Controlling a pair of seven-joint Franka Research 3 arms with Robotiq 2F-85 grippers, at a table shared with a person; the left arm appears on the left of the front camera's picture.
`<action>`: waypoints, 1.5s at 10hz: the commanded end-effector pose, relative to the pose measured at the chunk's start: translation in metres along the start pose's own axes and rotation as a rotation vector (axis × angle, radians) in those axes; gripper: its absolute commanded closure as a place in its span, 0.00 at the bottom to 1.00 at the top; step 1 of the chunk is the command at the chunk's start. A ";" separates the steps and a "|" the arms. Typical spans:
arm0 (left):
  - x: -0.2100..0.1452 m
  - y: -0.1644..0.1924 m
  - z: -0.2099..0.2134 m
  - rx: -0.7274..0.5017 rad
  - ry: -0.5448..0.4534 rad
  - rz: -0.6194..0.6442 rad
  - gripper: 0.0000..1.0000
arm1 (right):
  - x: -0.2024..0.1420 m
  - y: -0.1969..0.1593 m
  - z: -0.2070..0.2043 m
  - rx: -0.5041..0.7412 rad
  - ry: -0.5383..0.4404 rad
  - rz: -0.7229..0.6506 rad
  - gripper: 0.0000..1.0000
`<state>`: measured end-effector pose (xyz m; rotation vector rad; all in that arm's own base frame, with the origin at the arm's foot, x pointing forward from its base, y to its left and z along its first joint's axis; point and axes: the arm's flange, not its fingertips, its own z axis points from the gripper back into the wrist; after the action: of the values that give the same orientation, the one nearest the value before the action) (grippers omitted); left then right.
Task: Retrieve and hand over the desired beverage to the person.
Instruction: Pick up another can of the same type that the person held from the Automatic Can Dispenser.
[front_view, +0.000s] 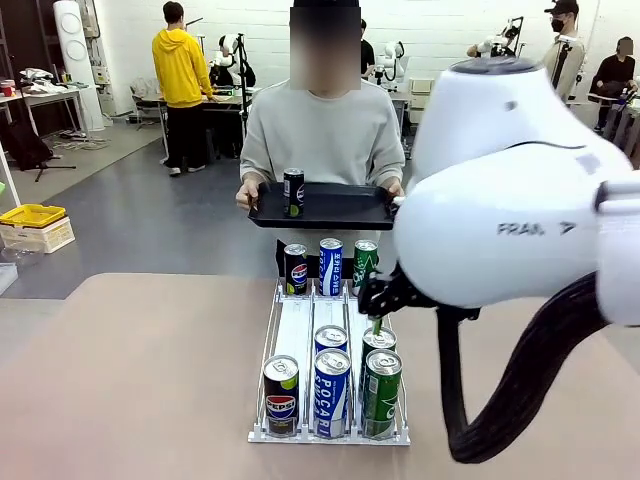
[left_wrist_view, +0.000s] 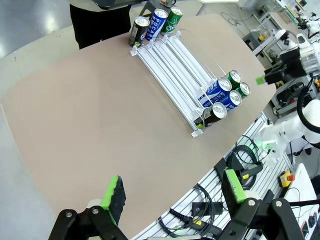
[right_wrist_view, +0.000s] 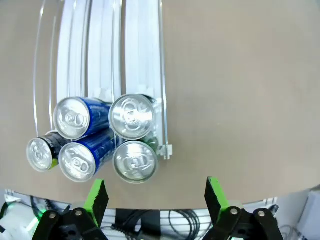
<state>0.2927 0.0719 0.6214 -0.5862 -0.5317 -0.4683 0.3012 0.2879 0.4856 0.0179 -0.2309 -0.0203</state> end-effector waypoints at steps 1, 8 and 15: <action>-0.002 0.001 0.001 0.001 0.005 -0.003 0.00 | 0.012 0.016 -0.013 -0.037 0.040 -0.008 0.00; -0.002 0.001 0.001 0.001 0.005 -0.003 0.00 | 0.010 0.022 -0.039 -0.009 0.112 0.020 0.00; -0.002 0.001 0.001 0.001 0.005 -0.003 0.00 | 0.014 0.018 -0.043 0.018 0.114 0.061 0.00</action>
<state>0.2927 0.0721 0.6214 -0.5860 -0.5318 -0.4676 0.3228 0.3107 0.4510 0.0196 -0.1113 0.0141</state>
